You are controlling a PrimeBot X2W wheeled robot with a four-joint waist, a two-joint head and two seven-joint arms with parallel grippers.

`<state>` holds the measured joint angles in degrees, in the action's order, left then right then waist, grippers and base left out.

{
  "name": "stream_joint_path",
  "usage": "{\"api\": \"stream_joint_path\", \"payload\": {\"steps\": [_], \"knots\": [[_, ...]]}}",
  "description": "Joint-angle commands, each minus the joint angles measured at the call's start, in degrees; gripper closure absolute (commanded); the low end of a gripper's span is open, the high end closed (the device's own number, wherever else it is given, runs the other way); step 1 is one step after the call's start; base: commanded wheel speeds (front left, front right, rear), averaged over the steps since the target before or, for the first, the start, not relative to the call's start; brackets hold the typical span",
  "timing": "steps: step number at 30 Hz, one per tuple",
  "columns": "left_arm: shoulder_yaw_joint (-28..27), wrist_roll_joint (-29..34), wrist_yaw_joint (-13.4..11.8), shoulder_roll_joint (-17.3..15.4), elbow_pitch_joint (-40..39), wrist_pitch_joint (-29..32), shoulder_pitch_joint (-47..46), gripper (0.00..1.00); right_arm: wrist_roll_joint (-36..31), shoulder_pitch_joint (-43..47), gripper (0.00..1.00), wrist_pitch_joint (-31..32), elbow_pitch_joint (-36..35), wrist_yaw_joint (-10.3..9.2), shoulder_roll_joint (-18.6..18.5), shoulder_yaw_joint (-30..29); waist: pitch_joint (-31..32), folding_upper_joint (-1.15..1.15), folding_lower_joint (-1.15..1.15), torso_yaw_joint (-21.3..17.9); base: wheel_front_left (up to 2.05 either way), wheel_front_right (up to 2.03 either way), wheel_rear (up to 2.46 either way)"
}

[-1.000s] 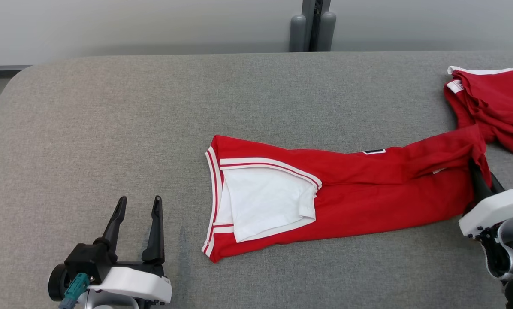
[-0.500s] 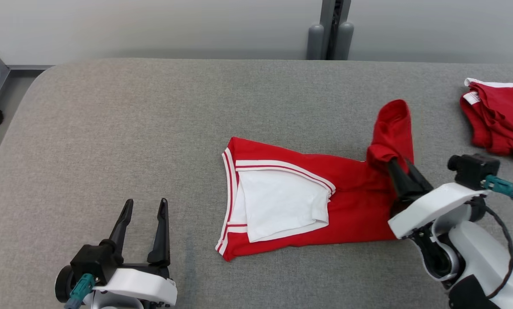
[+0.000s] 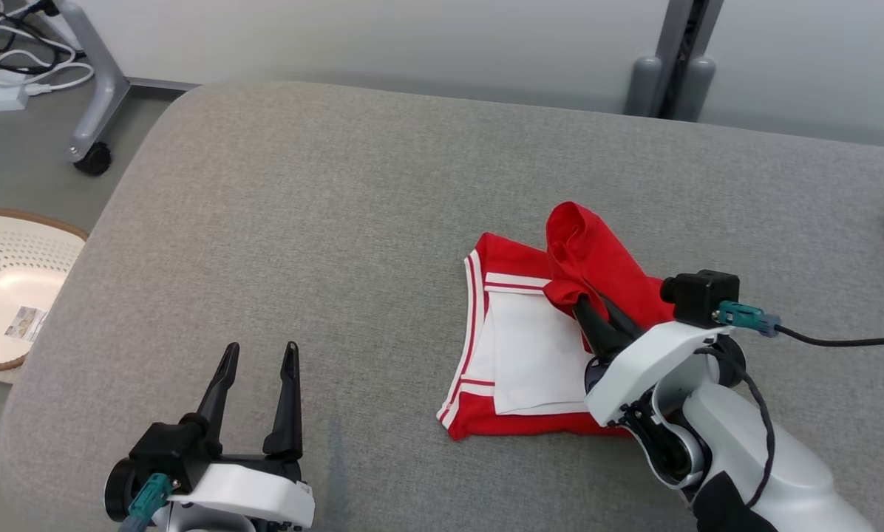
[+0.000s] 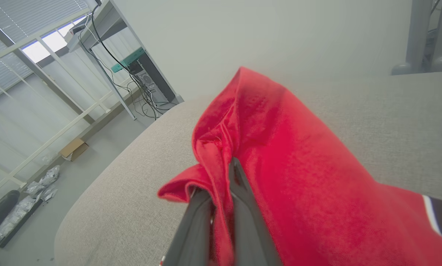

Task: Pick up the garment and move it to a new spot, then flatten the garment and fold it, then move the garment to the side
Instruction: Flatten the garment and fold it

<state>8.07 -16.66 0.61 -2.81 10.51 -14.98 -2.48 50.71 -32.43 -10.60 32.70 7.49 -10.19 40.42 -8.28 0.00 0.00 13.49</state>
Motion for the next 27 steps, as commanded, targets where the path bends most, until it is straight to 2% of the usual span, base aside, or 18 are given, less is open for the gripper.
{"api": "stream_joint_path", "payload": {"steps": [1, 13, 14, 15, 16, 24, 27], "knots": [[-0.05, -0.17, -0.33, -0.19, -0.01, -0.21, 0.65, 0.0, -0.66, -0.94, 1.0, 0.35, 1.62, 0.01, 0.55, 0.14, -0.18, 0.0, 0.0, 1.6, 0.0, 0.0, 0.0], [1.3, -1.01, -0.61, -0.2, 0.17, -0.21, 0.11, 0.0, -3.72, -4.09, 1.0, 0.48, 13.52, 0.01, 5.77, 3.8, -0.68, 0.0, 0.0, 5.16, 0.0, 0.0, 0.0], [1.33, -1.06, -0.68, -0.2, 0.13, -0.21, 0.14, 0.0, -3.79, -4.3, 0.7, 0.17, 14.09, 0.01, 5.99, 3.94, -0.65, 0.0, 0.0, 5.29, 0.0, 0.0, 0.0], [1.35, -1.06, -0.7, -0.19, 0.11, -0.21, 0.19, 0.0, -3.43, -4.42, 0.27, -0.14, 14.39, 0.01, 6.22, 3.99, -0.61, 0.0, 0.0, 5.37, 0.0, 0.0, 0.0], [1.36, -1.04, -0.73, -0.19, 0.09, -0.21, 0.27, 0.0, -2.73, -4.34, 0.0, -0.2, 14.38, 0.01, 6.5, 4.29, -0.56, 0.0, 0.0, 5.39, 0.0, 0.0, 0.0], [0.9, -0.43, -0.77, -0.19, 0.3, -0.21, 0.8, 0.0, 5.95, -1.93, 0.0, -0.14, 7.93, 0.01, 7.06, 7.57, 0.47, 0.0, 0.0, 3.81, 0.0, 0.0, 0.0], [0.73, -0.29, -0.72, -0.2, 0.28, -0.21, 0.96, 0.0, 6.55, -2.07, 0.0, -1.91, 6.41, 0.01, 6.47, 7.79, 0.94, 0.0, 0.0, 2.45, 0.0, 0.0, 0.0]]}}
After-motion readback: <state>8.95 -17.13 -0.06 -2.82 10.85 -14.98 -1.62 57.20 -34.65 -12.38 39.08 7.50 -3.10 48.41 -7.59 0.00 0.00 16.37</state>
